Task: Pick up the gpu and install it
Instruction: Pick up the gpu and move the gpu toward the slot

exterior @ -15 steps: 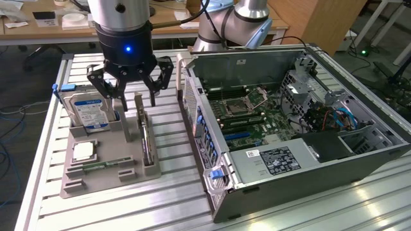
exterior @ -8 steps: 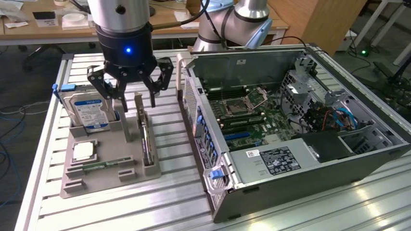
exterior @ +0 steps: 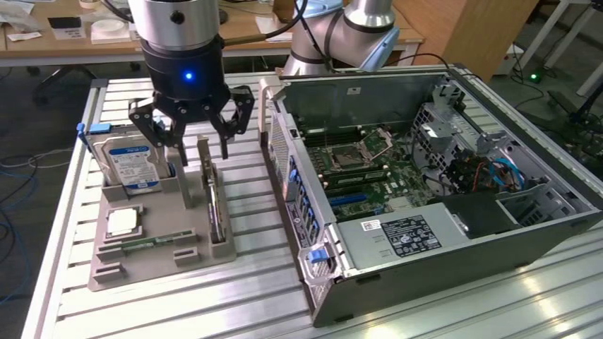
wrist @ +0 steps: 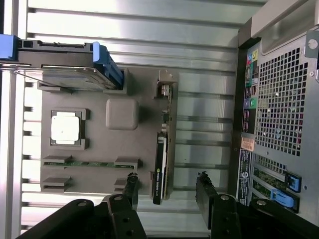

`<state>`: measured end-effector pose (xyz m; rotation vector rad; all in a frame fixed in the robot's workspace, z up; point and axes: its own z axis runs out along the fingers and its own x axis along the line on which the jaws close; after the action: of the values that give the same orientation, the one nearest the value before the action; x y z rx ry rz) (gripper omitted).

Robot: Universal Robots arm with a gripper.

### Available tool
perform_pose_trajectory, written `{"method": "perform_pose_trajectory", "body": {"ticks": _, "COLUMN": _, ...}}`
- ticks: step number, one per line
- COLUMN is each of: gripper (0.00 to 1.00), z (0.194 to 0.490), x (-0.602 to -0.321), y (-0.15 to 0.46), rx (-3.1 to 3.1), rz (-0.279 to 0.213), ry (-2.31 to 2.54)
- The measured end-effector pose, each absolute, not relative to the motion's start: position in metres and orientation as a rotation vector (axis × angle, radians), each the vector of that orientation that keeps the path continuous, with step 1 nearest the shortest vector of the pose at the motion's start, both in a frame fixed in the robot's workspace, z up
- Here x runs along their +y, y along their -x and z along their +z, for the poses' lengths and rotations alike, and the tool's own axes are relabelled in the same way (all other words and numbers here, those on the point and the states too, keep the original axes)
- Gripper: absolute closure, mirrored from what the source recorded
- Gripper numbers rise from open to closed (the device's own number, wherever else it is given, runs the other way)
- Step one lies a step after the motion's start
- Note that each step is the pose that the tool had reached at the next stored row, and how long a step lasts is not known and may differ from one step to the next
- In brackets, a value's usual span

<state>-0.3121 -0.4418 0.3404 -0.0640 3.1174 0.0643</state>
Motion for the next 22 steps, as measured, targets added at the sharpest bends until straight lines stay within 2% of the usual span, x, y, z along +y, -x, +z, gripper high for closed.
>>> {"method": "perform_pose_trajectory", "body": {"ticks": 22, "gripper": 0.41, "z": 0.3335, "x": -0.4426, "y": 0.3123, "rx": 3.117, "rz": 0.064, "ry": 0.064}}
